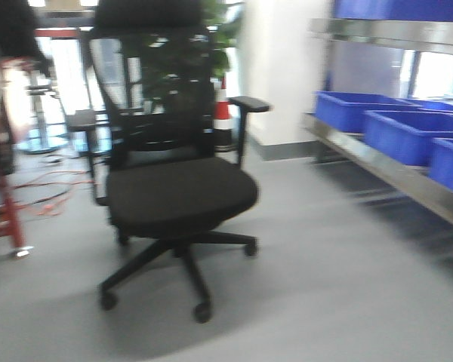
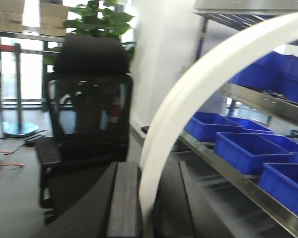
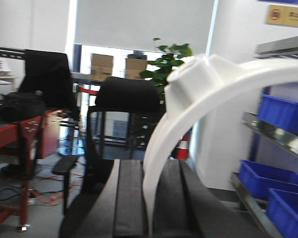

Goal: Grab PVC pipe and place in blue bin
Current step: 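Drive the base past the chair to the shelf of blue bins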

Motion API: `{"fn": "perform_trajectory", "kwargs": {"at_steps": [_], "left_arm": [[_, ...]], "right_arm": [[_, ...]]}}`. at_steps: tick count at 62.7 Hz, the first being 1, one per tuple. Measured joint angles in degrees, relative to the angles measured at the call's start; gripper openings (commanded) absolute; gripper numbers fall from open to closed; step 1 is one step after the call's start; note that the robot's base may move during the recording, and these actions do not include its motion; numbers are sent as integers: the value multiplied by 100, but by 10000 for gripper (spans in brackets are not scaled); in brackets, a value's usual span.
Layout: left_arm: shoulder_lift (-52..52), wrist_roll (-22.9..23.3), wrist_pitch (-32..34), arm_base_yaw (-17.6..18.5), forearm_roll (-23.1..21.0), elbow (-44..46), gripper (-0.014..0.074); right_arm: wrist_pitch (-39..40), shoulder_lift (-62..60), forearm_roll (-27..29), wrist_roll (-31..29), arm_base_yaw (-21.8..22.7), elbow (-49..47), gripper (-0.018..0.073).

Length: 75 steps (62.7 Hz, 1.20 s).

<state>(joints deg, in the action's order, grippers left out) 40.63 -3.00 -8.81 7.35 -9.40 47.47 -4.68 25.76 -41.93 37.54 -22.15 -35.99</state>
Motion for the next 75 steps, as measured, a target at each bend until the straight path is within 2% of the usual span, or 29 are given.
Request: {"fn": "perform_trajectory", "kwargs": {"at_steps": [75], "left_arm": [[0,0,0,0,0,0,-111]], "right_arm": [[0,0,0,0,0,0,-165]]}}
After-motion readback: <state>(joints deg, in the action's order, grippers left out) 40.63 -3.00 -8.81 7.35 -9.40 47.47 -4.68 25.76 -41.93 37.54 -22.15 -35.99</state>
